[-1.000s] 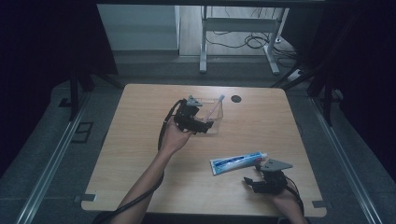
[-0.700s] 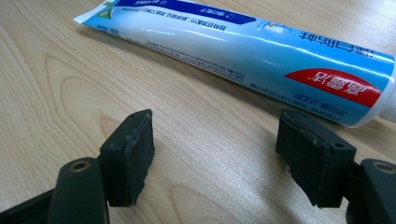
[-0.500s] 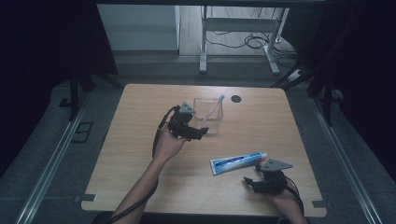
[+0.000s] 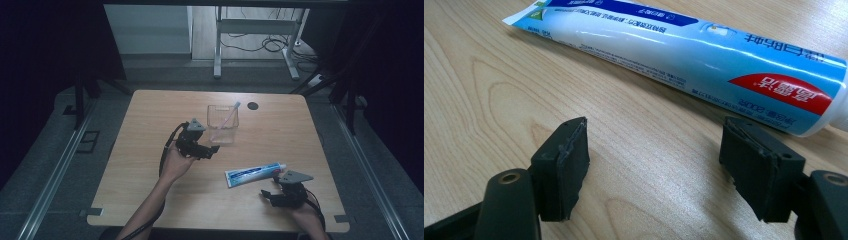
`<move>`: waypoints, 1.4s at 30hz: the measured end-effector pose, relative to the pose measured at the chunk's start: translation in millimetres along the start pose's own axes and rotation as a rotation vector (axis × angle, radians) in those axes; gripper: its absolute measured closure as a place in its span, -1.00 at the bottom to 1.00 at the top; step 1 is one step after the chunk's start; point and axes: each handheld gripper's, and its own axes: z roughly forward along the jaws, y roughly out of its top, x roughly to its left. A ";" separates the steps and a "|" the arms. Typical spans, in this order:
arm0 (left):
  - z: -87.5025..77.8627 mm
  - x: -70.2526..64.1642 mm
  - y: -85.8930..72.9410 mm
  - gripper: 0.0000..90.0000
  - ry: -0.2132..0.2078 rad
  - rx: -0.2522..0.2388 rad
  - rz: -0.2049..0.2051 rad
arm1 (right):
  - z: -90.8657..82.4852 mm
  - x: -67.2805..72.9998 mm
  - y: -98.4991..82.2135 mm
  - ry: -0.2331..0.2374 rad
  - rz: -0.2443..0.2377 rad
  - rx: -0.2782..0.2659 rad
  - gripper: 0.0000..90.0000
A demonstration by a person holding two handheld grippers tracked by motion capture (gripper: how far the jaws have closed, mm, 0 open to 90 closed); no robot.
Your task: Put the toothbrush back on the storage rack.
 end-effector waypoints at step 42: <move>2.9 -18.8 -103.0 -0.71 0.055 0.063 0.019 | 0.0 0.6 0.2 -0.003 0.005 0.002 -0.39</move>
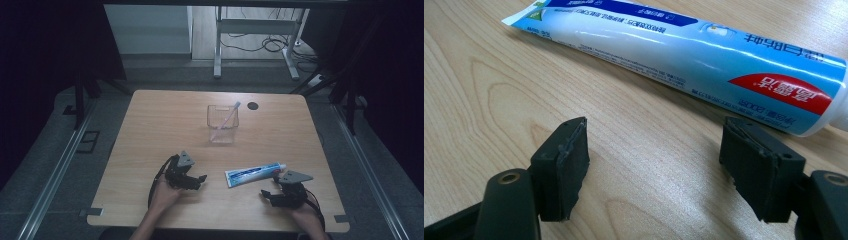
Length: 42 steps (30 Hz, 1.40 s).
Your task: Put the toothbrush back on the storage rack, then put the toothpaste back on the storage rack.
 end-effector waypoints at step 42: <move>3.7 -3.3 -10.0 -0.70 0.014 0.067 0.001 | -17.5 -4.9 16.7 0.030 0.118 0.063 -0.38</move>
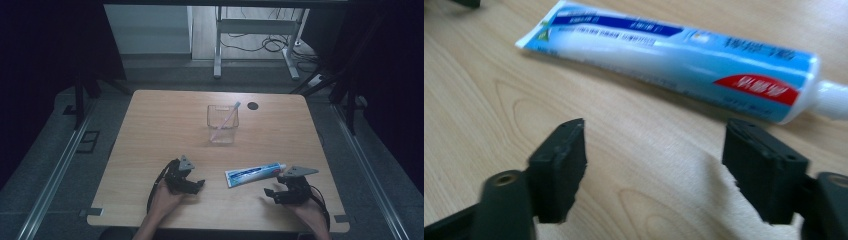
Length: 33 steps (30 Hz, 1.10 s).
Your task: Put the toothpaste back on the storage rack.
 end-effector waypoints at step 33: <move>0.0 -0.5 0.0 -0.70 0.004 0.000 -0.005 | 0.5 -41.2 61.2 -0.051 -0.057 0.014 0.97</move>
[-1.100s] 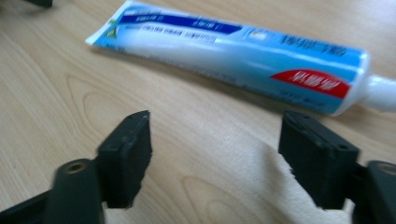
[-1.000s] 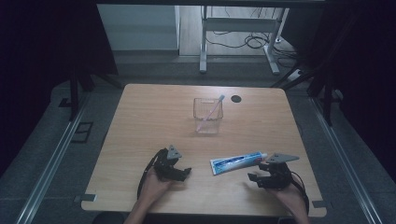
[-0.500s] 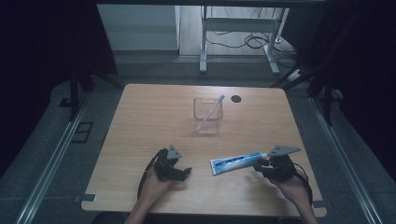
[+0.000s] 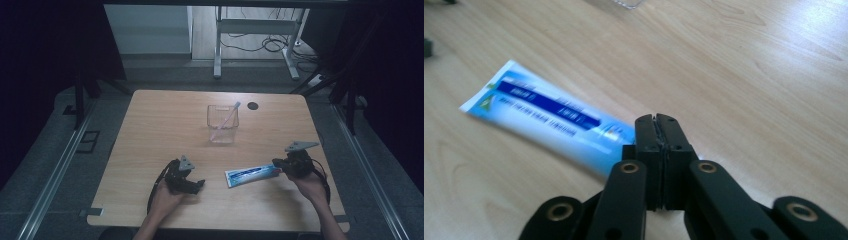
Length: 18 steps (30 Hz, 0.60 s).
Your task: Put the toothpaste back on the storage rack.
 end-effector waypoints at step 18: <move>-0.1 0.0 0.0 -0.70 0.000 0.001 0.000 | 38.8 -20.3 8.3 0.008 0.016 0.111 0.97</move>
